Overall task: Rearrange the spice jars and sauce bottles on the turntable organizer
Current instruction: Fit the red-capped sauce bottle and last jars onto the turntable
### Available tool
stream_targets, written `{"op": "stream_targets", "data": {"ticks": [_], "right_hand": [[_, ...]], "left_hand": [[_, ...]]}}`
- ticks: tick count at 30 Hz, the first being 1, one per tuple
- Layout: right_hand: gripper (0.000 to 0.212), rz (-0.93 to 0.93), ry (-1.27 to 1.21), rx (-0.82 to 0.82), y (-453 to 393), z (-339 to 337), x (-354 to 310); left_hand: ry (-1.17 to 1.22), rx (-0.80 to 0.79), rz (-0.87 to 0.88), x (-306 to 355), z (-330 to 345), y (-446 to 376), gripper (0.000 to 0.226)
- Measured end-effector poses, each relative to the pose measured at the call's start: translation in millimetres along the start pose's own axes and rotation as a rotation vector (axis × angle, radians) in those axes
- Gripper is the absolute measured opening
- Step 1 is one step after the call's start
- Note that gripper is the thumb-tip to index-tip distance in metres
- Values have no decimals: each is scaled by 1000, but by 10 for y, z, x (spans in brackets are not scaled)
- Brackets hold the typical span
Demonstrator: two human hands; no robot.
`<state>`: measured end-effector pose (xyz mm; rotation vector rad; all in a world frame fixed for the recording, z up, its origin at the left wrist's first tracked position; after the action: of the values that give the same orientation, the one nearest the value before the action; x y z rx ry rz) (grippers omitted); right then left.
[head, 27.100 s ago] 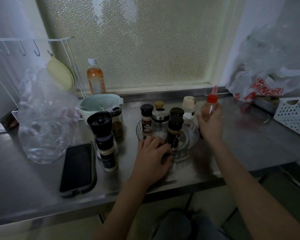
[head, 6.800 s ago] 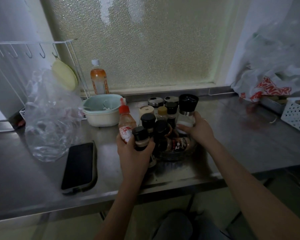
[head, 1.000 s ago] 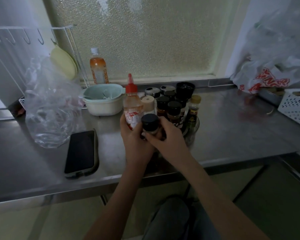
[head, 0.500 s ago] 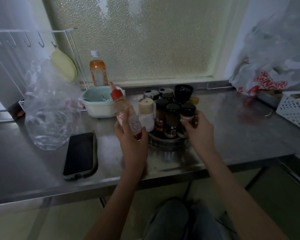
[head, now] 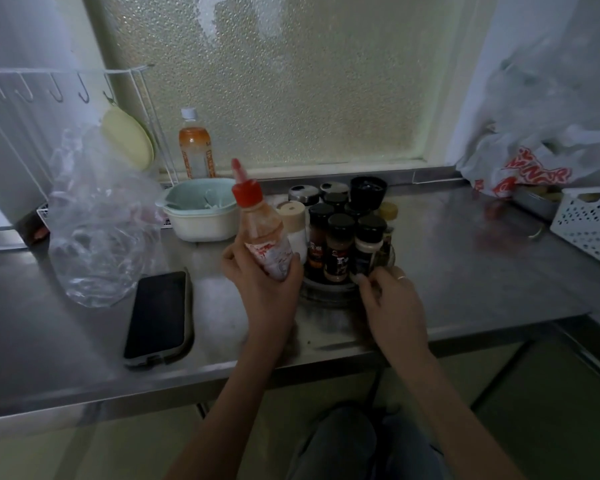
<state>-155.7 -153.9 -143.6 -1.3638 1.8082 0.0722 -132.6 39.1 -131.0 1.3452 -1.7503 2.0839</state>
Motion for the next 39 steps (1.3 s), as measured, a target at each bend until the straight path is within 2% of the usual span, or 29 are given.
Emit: {"op": "stream_targets", "data": {"ticks": [3,6,10,14,23,26,27,29,31,32,36,39], "right_hand": [[17,-24,-14,-41,151,122,-75],[16,-39,-7,-103,244,259,-156],[15,-50,-40,-99,274,279,-183],[12,-66,-80,-75,269,250,-177],[12,-72,-114,-72,261,240,-168],[12,-18,-268,-82,249,138,-157],[11,26,-335,-46,209,43,-155],[6,74,-414,139,23,-229,-137],[8,109,-452,251,-268,-460,-78],[13,141,-448,212,-425,-508,-46],[29,203,-289,-190,-663,-243,136],[26,208,-273,-206,-640,-97,279]], "left_hand": [[21,-8,59,35,71,-99,74],[77,-39,41,-25,176,-260,77],[231,-184,-95,-219,371,-406,72],[169,-314,-120,-406,455,-340,67],[266,-337,-77,-356,463,-221,55],[279,-352,-35,-332,424,-217,61],[295,-349,-49,-350,415,-209,58],[304,-341,-61,-376,396,-206,58],[236,-330,-78,-400,373,-188,70],[208,-330,-76,-399,369,-177,73],[199,-372,-36,-375,397,-164,66],[219,-361,-12,-355,398,-183,62]]}}
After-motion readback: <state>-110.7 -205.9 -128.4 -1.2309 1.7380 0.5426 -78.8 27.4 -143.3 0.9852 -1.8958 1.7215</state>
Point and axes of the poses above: each hand's wrist, its own y-axis away from the middle knuckle, its own z-axis out of the palm, x = y × z, the point moved 5 cm from there along -y, towards the middle knuckle, and after that the axes turned 14 degrees about z, right-handed, at the moved point
